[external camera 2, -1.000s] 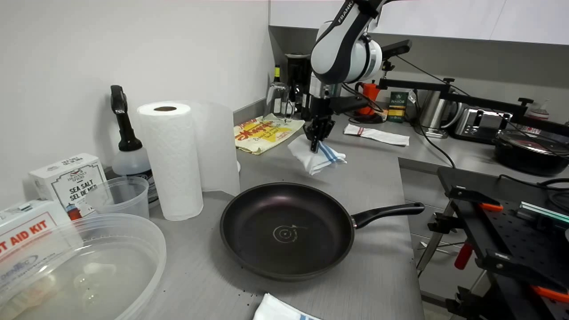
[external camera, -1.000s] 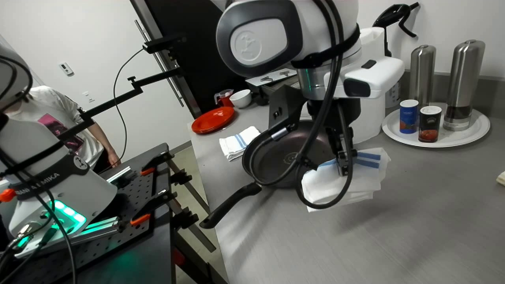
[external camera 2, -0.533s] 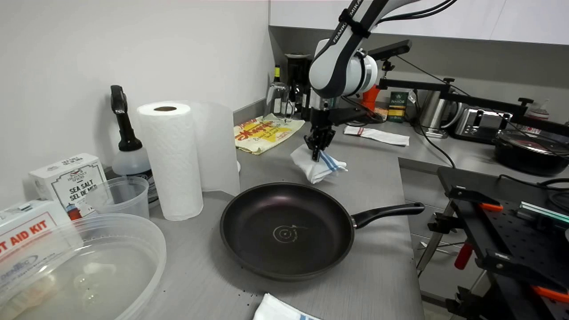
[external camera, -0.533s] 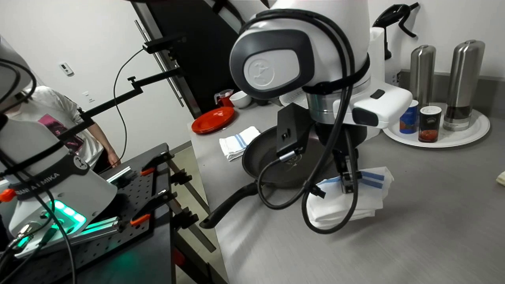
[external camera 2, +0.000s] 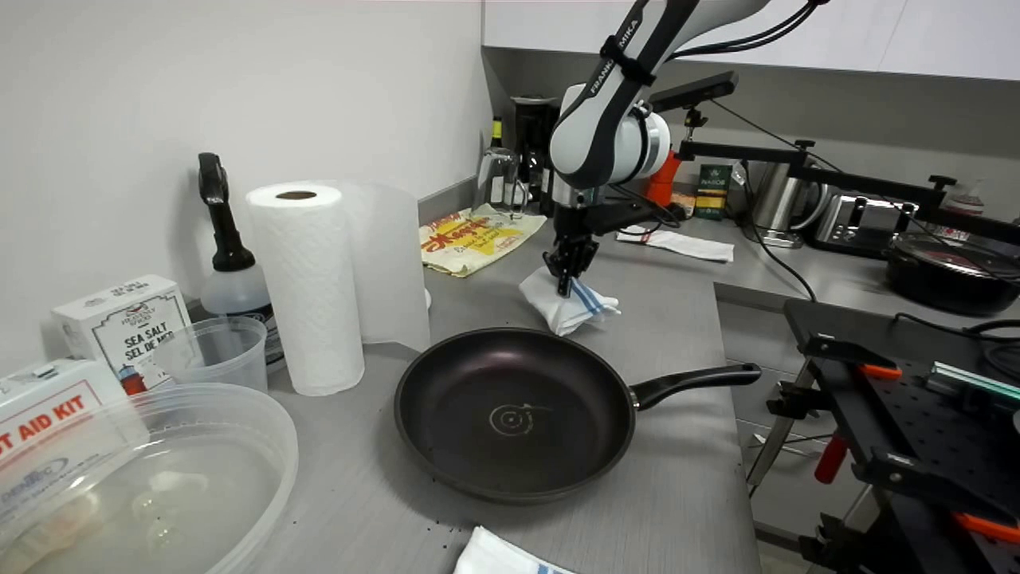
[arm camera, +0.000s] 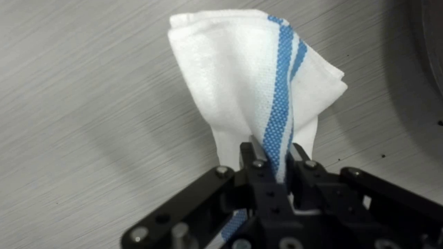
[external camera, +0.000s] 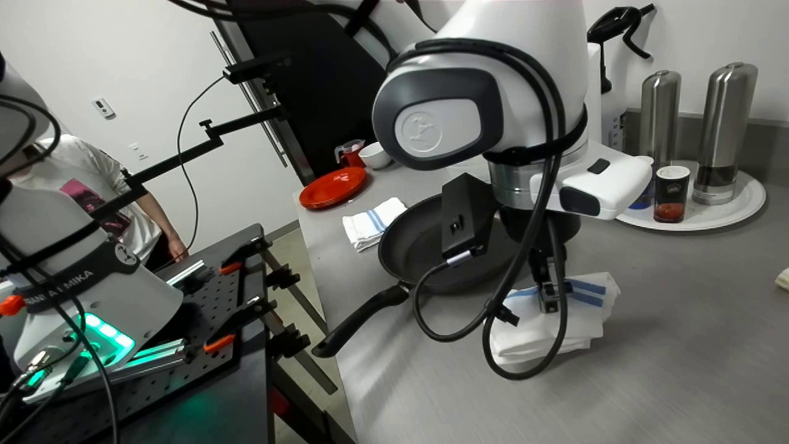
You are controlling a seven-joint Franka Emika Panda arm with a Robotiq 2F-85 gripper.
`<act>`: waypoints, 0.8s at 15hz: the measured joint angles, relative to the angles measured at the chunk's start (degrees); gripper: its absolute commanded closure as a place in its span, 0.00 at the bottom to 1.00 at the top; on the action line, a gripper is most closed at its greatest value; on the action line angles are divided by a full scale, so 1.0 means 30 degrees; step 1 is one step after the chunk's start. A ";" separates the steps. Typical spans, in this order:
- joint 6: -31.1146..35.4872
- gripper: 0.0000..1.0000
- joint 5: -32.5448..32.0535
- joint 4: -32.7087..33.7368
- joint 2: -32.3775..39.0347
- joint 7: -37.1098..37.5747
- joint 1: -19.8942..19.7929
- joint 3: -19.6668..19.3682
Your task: Pick up the kitchen towel and wipe the pan
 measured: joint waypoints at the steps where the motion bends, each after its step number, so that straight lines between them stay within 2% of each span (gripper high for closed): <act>1: 0.0000 0.69 0.0000 0.0080 0.0080 0.0010 -0.0005 0.0000; 2: -0.0001 0.59 0.0000 0.0150 0.0156 0.0019 -0.0007 0.0000; 10: -0.0010 0.03 0.0000 0.0307 0.0305 0.0107 -0.0007 0.0000; 12: -0.0018 0.00 0.0000 0.0307 0.0305 0.0181 -0.0003 0.0000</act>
